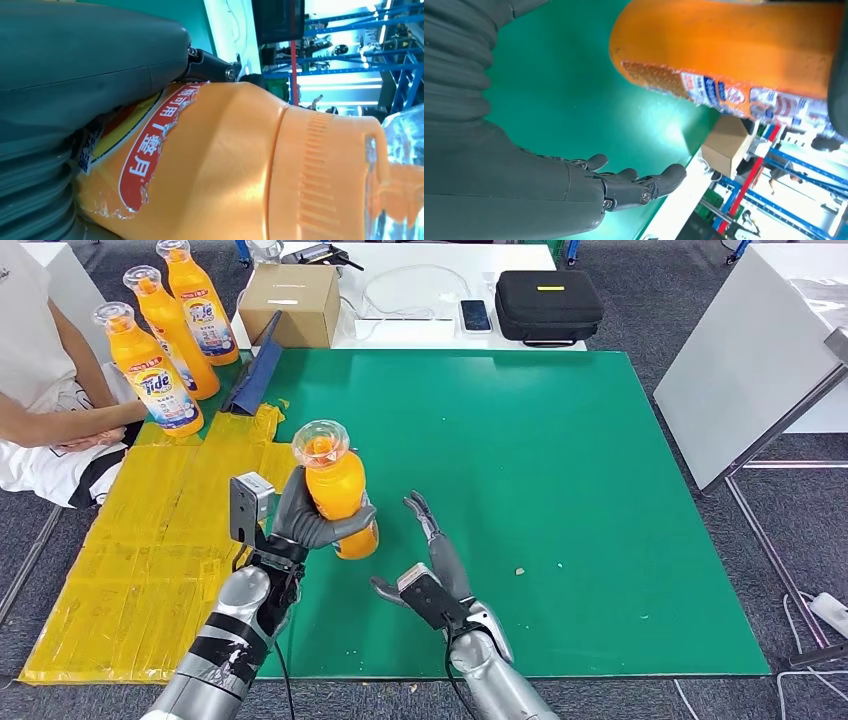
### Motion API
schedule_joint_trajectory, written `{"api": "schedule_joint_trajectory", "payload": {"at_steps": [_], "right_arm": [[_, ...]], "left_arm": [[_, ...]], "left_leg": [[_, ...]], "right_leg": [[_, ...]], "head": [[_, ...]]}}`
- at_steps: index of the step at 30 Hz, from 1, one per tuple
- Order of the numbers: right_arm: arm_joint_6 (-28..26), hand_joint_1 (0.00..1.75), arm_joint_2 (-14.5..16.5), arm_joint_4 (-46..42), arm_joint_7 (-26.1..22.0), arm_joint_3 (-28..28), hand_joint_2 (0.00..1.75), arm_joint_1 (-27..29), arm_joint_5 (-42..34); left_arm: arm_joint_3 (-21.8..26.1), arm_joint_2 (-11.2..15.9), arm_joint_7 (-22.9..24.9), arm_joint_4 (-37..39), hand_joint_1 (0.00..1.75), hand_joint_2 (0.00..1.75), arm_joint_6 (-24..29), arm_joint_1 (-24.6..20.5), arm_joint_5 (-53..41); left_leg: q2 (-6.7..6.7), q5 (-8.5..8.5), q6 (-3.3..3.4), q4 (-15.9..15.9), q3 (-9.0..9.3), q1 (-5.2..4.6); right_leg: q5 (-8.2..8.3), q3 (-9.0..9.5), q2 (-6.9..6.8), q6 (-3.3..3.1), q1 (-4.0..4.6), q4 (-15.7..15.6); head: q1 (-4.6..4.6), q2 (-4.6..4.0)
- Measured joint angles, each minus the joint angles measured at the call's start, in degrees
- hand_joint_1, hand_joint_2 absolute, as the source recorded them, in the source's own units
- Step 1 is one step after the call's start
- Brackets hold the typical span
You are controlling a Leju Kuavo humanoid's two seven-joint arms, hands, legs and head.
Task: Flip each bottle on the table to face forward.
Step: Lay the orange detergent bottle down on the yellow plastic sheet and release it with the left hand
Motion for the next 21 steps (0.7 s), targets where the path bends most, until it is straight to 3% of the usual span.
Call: {"api": "schedule_joint_trajectory", "payload": {"at_steps": [15,18,21], "right_arm": [[-0.5,0.0,-0.6,-4.4,-0.1,-0.4,1.75,1.8,-0.1],[-0.4,0.0,-1.0,-10.8,-0.1,-0.4,1.75,4.5,-1.1],[-0.5,0.0,-1.6,-19.7,0.1,-0.1,1.75,7.8,-2.0]], "left_arm": [[1.0,0.2,-0.2,-0.6,1.75,1.75,1.2,0.0,-0.5],[2.4,0.6,-1.1,-1.2,1.75,1.75,7.3,0.3,-4.6],[4.5,1.3,-2.4,-1.9,1.75,1.75,21.0,0.5,-16.0]], "left_leg": [[0.0,0.0,0.0,0.0,-0.01,0.0],[0.0,0.0,0.0,0.0,-0.03,0.0],[0.01,0.0,0.0,0.0,-0.04,0.0]], "right_leg": [[0.0,0.0,0.0,0.0,0.0,0.0],[0.0,0.0,0.0,0.0,0.01,0.0],[0.0,-0.03,0.0,0.0,0.01,0.0]], "head": [[0.0,0.01],[0.0,0.01],[0.0,0.0]]}}
